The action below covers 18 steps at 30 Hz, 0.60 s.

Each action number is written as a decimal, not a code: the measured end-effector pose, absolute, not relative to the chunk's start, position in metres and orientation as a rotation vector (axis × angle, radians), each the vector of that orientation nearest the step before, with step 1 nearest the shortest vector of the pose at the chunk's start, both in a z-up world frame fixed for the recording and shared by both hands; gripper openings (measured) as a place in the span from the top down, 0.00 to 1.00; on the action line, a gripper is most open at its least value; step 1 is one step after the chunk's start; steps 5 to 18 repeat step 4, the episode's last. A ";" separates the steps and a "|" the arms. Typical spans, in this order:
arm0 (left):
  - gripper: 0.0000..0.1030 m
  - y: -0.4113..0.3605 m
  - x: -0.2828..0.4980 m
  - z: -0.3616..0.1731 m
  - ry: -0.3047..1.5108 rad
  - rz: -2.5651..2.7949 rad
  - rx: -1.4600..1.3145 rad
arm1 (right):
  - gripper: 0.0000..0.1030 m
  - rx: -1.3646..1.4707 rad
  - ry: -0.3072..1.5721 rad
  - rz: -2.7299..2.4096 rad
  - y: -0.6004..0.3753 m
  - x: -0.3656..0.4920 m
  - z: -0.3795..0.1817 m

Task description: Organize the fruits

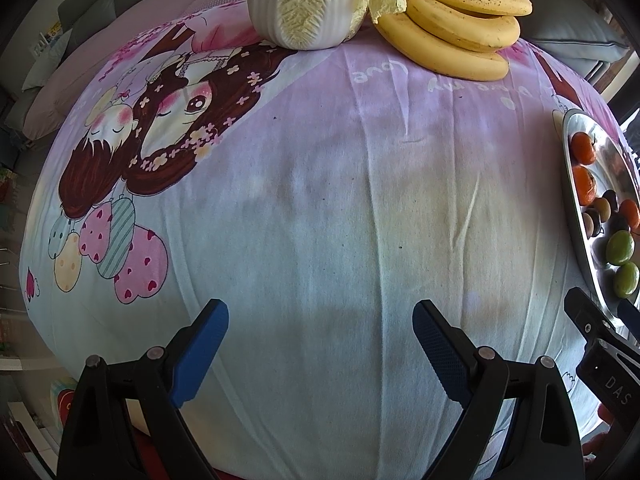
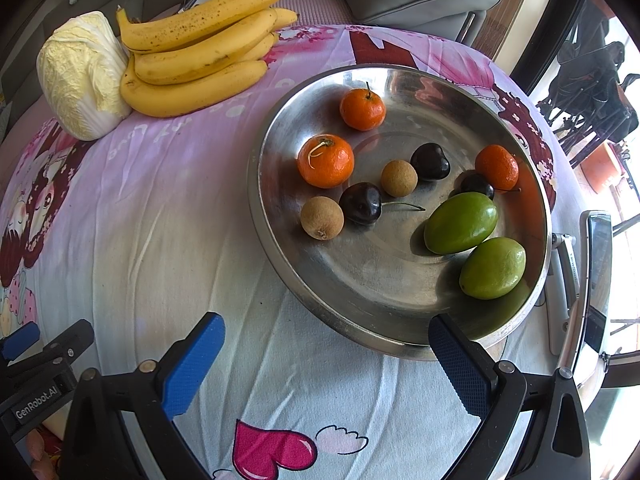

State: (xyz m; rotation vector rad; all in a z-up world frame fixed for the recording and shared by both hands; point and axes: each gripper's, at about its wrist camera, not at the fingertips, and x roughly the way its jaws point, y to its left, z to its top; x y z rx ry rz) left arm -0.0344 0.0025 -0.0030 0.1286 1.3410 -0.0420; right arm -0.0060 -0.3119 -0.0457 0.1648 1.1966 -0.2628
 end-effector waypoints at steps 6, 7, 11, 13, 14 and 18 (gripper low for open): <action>0.09 0.003 -0.035 -0.002 1.347 -0.054 0.124 | 0.00 0.164 1.197 -0.263 -0.312 -0.007 -0.046; 0.09 0.003 -0.035 -0.002 1.347 -0.054 0.124 | 0.00 0.164 1.197 -0.263 -0.312 -0.007 -0.046; 0.09 0.003 -0.035 -0.002 1.347 -0.054 0.124 | 0.00 0.164 1.197 -0.263 -0.312 -0.007 -0.046; 0.09 0.003 -0.035 -0.002 1.347 -0.054 0.124 | 0.00 0.164 1.197 -0.263 -0.312 -0.007 -0.046; 0.09 0.003 -0.035 -0.002 1.347 -0.054 0.124 | 0.00 0.164 1.197 -0.263 -0.312 -0.007 -0.046; 0.09 0.003 -0.035 -0.002 1.347 -0.054 0.124 | 0.00 0.164 1.197 -0.263 -0.312 -0.007 -0.046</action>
